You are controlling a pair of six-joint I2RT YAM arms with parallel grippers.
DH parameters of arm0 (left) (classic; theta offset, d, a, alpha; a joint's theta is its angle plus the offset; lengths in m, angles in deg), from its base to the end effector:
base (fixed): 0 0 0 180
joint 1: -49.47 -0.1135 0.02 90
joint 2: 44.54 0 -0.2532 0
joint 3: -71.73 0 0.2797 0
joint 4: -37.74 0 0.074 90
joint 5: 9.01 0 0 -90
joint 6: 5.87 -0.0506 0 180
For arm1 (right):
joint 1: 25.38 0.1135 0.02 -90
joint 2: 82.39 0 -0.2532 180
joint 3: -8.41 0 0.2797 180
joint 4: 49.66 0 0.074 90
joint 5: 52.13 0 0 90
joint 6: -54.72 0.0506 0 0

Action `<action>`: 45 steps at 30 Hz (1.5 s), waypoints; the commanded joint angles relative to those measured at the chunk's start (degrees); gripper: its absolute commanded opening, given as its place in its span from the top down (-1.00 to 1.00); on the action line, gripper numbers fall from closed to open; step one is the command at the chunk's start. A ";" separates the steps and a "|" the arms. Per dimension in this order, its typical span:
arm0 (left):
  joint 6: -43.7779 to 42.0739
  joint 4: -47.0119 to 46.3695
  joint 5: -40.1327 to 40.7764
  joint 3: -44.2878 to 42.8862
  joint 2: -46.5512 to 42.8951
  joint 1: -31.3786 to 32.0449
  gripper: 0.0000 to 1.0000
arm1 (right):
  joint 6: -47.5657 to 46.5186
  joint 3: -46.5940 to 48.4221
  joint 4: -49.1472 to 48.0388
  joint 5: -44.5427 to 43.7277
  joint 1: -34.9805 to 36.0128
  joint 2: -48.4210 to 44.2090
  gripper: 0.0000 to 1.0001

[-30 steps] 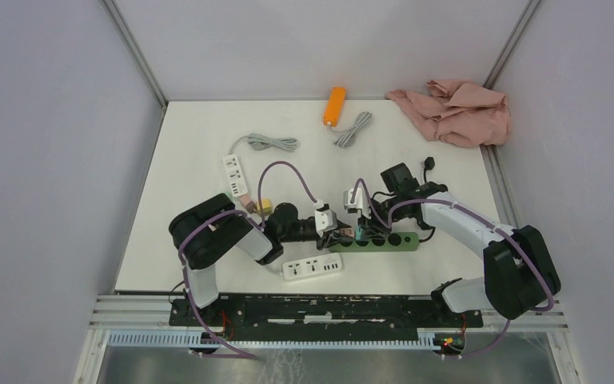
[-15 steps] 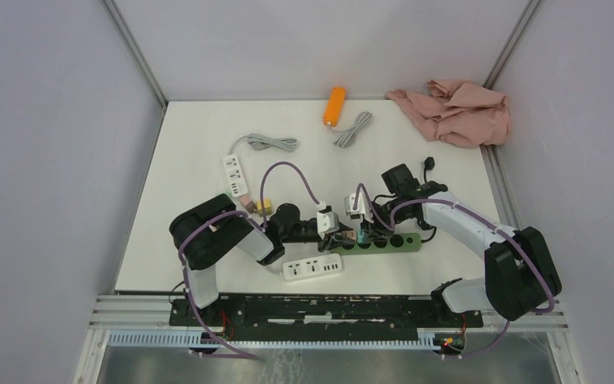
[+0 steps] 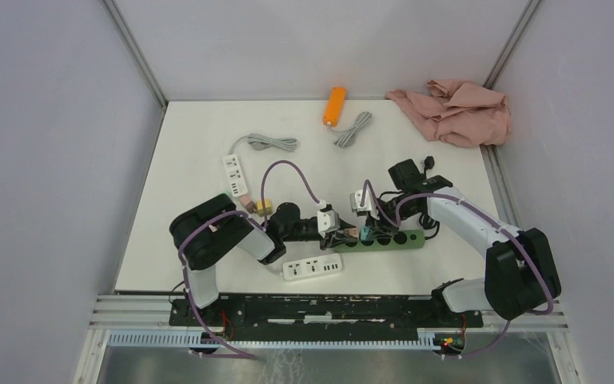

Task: Pull the plug off the socket
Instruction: Remove the plug from the socket.

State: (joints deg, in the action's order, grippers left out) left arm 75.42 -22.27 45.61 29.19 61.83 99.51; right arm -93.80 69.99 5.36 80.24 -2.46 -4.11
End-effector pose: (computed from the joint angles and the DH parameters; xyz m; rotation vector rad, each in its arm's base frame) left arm 0.1893 -0.2715 0.0977 1.2462 1.2040 -1.0437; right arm 0.2367 0.1371 0.1753 -1.7535 1.7976 0.8016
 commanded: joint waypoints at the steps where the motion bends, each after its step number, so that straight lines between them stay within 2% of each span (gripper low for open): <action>1: -2.20 2.72 1.68 0.49 1.39 -0.65 0.94 | -9.95 3.14 10.65 10.53 0.40 -1.60 1.00; 4: -2.19 2.75 1.63 0.38 1.47 -0.65 0.94 | -8.14 3.97 9.84 12.05 2.46 -0.28 1.00; 11: -2.11 2.97 1.45 0.19 1.69 -0.72 0.94 | 12.84 3.06 -5.10 8.88 2.70 -0.38 1.00; 14: -2.12 3.08 1.37 0.17 1.65 -0.66 0.94 | 17.90 2.86 -9.12 6.32 0.89 -0.06 1.00; 18: -2.10 3.08 1.45 0.20 1.57 -0.67 0.94 | 12.10 3.11 -4.61 5.70 -1.77 -0.99 1.00; 20: -2.13 3.03 1.54 0.28 1.56 -0.63 0.94 | 4.31 2.96 0.76 6.02 -1.96 -1.37 1.00; 23: -2.05 2.99 1.47 0.34 1.63 -0.65 0.94 | -12.40 3.33 13.44 10.95 -1.78 0.05 1.00; 25: -2.04 3.02 1.40 0.28 1.65 -0.65 0.94 | -18.79 3.88 18.21 13.75 -1.02 1.11 1.00; 28: -1.94 2.97 1.30 0.13 1.73 -0.66 0.94 | -13.83 4.51 14.55 15.25 1.53 1.28 1.00; 32: -1.86 3.14 1.27 0.16 1.82 -0.66 0.94 | 10.83 3.80 -1.78 12.62 2.59 0.26 1.00; 36: -1.86 3.38 1.32 -0.20 2.00 -0.66 0.94 | 16.06 4.32 -4.90 11.72 0.35 -0.17 1.00; 38: -1.80 3.55 1.32 -0.23 1.98 -0.67 0.94 | 15.49 4.46 -3.86 12.69 -1.49 -0.70 1.00; 41: -1.81 3.58 1.30 -0.20 2.09 -0.70 0.94 | 9.01 5.17 2.15 13.11 -3.13 -1.37 1.00; 45: -1.78 3.60 1.28 -0.20 2.08 -0.68 0.94 | -8.78 5.96 15.00 17.34 -3.20 -1.04 1.00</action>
State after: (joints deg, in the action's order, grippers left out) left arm 75.74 -22.47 44.63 28.69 61.83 99.20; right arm -90.52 71.73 6.99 84.96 -5.30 -2.19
